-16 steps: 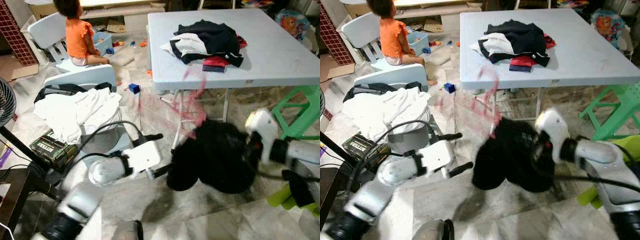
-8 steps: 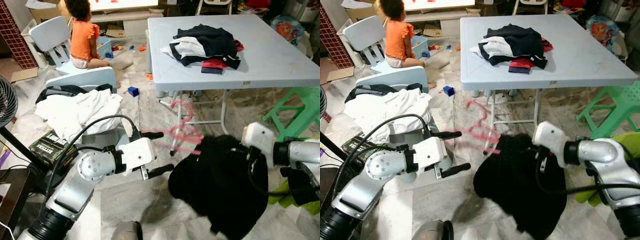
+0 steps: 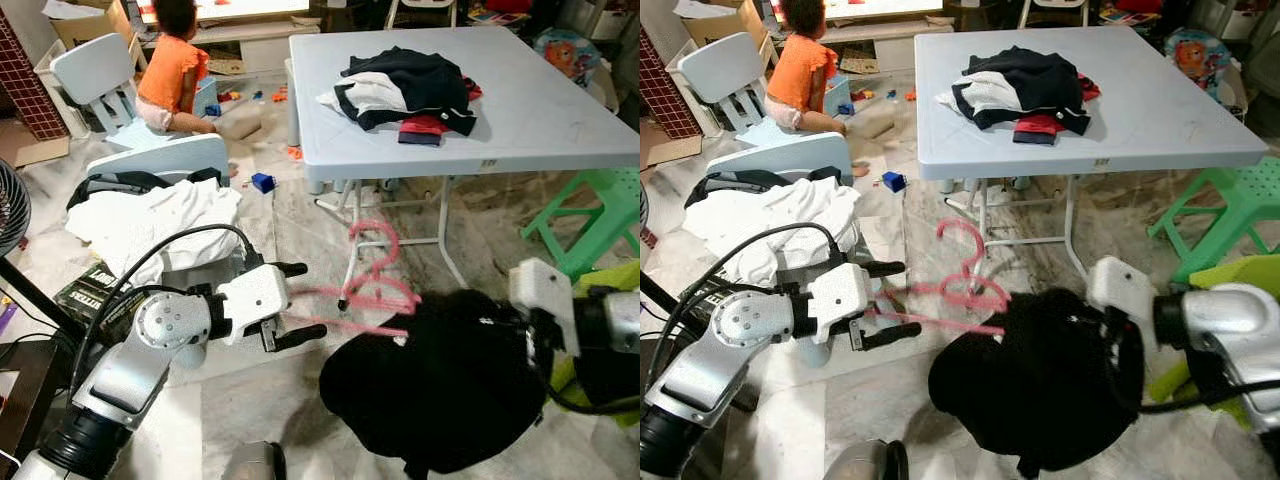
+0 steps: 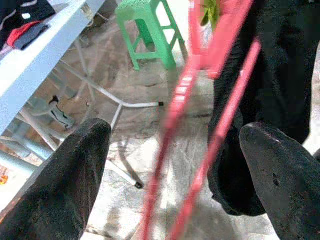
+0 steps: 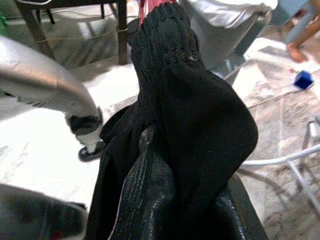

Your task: Hang hanger

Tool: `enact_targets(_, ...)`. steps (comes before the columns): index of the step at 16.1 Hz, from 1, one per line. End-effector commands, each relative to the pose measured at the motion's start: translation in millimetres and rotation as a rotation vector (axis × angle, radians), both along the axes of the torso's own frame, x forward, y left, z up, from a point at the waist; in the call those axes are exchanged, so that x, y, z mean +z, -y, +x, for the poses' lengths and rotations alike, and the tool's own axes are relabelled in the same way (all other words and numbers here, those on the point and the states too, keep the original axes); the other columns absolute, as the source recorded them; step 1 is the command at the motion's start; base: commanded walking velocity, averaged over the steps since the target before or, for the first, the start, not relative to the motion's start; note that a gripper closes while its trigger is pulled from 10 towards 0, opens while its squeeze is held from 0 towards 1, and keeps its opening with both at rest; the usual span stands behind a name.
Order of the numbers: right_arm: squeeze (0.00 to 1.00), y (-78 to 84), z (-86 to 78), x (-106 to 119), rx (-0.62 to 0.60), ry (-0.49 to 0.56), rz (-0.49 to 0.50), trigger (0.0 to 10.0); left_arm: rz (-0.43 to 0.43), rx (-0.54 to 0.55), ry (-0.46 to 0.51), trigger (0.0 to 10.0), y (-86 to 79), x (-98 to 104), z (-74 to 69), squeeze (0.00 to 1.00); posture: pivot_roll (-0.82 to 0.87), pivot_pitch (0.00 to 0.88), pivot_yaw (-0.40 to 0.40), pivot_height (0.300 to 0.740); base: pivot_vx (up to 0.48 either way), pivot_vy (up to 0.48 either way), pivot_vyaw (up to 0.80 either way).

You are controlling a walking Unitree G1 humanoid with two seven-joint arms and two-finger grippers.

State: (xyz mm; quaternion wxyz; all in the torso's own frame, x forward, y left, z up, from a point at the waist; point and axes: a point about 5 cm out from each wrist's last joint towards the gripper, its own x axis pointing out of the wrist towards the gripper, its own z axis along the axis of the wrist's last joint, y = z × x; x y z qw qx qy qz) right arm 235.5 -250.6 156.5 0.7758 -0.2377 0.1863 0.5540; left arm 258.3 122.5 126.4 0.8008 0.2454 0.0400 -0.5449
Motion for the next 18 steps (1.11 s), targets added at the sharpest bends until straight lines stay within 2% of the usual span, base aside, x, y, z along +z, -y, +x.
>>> enact_targets(1, 0.0, -0.7, -1.1, 10.3, 0.03, 0.026, 0.012, 10.0, 0.008, 0.002, -0.013, 10.0, -3.7, 1.7, 3.2, 0.0, -0.04, 0.008, 0.022, 0.74, 0.0, 0.0, 0.0)
enact_targets(3, 0.0, -1.9, -7.8, 9.4, 0.059, -0.007, 0.01, 10.0, 0.007, -0.018, -0.042, 10.0, -2.9, -1.7, 3.4, 0.0, -0.05, 0.005, 0.027, 0.74, 0.0, 0.0, 0.0)
enact_targets(4, 0.0, -3.3, -10.4, 9.6, 0.069, -0.017, 0.019, 10.0, -0.01, -0.03, -0.065, 8.7, -0.7, -2.3, 3.7, 0.0, -0.05, 0.005, 0.027, 0.74, 0.0, 0.0, 0.0)
enact_targets(5, 0.0, -4.1, -12.1, 9.9, 0.077, -0.024, 0.023, 10.0, -0.026, -0.032, -0.079, 3.1, 1.2, -2.7, 4.4, 0.0, -0.05, 0.004, 0.03, 0.74, 0.0, 0.0, 0.0)
enact_targets(6, 0.0, -4.2, -12.3, 10.3, 0.078, -0.022, 0.024, 10.0, -0.03, -0.04, -0.09, 0.0, 2.6, -3.5, 4.3, 0.0, -0.05, 0.004, 0.03, 0.74, 0.0, 0.0, 0.0)
enact_targets(10, 0.0, -4.7, -12.3, 13.2, 0.077, -0.007, 0.032, 10.0, -0.056, -0.084, -0.193, 0.0, 7.8, -11.0, 3.7, 0.0, -0.06, 0.0, 0.035, 0.74, 0.0, 0.0, 0.0)
enact_targets(18, 0.0, -4.4, -19.2, 9.5, 0.107, -0.052, 0.015, 10.0, -0.052, -0.114, -0.204, 0.0, 5.3, -9.2, 10.4, 0.0, -0.06, 0.001, 0.035, 0.74, 0.0, 0.0, 0.0)
